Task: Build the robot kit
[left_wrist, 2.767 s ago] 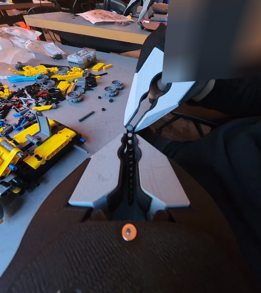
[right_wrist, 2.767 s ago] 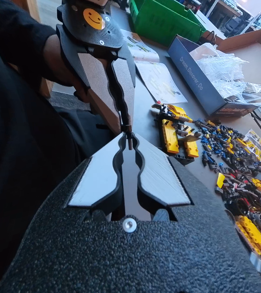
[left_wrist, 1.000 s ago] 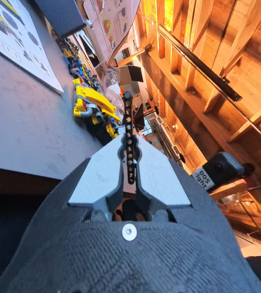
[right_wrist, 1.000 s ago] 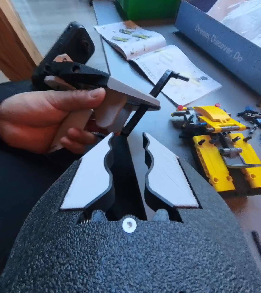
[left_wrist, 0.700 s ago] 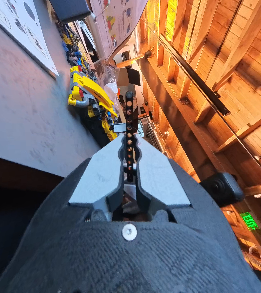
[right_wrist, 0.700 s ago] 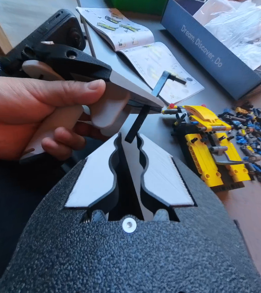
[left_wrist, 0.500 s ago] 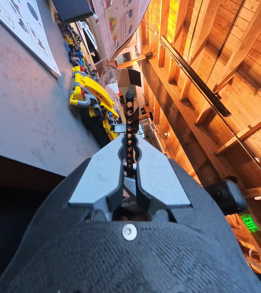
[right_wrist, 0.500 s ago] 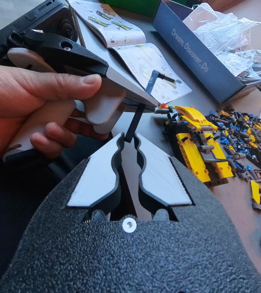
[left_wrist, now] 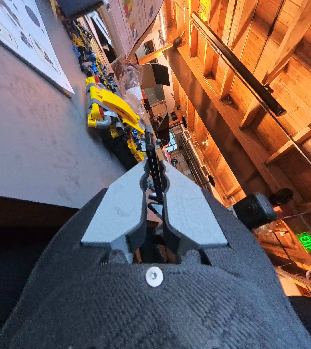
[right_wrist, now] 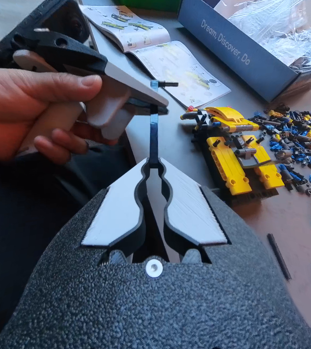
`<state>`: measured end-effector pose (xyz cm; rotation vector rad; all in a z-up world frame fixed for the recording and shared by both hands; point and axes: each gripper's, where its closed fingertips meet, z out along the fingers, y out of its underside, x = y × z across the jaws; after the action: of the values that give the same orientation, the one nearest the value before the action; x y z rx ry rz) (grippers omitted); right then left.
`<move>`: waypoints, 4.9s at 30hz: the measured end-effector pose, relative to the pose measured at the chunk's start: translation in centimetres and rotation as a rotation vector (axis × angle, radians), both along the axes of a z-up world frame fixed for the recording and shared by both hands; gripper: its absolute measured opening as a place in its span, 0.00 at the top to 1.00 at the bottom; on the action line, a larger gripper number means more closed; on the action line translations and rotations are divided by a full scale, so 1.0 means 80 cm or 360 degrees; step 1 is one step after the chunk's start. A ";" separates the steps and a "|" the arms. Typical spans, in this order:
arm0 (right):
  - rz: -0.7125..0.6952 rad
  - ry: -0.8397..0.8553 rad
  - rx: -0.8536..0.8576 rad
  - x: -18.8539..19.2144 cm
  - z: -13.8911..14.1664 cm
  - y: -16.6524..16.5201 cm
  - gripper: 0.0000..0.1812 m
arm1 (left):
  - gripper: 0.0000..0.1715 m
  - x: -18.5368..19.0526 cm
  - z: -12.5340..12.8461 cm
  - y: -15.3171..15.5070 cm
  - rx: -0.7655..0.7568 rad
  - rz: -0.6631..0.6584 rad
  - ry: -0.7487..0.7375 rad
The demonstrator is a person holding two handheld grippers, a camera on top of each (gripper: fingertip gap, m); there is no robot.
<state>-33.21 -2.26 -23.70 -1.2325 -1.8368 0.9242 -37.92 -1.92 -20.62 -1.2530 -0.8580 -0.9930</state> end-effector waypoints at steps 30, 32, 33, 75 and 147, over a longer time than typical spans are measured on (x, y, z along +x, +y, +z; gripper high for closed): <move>0.0413 0.0034 -0.0789 0.048 0.032 -0.020 0.94 | 0.97 0.056 0.050 -0.026 0.0403 -0.0711 0.0769; 0.0396 0.0040 -0.0712 0.047 0.030 -0.017 0.95 | 0.97 0.058 0.048 -0.028 0.0389 -0.0737 0.0821; 0.0379 0.0049 -0.0652 0.046 0.028 -0.014 0.95 | 0.97 0.058 0.045 -0.028 0.0360 -0.0756 0.0852; 0.0117 0.0081 0.0787 0.001 -0.006 0.037 0.95 | 0.96 0.013 -0.019 -0.010 -0.0170 -0.0762 0.2313; -0.0200 -0.0300 0.0258 0.040 -0.021 0.122 0.78 | 0.68 -0.012 -0.032 0.095 -0.0836 -0.1099 0.3014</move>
<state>-30.00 7.50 -25.39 -1.3527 -1.9130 0.5953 -38.90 5.67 -23.21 -2.1992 0.9195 0.2938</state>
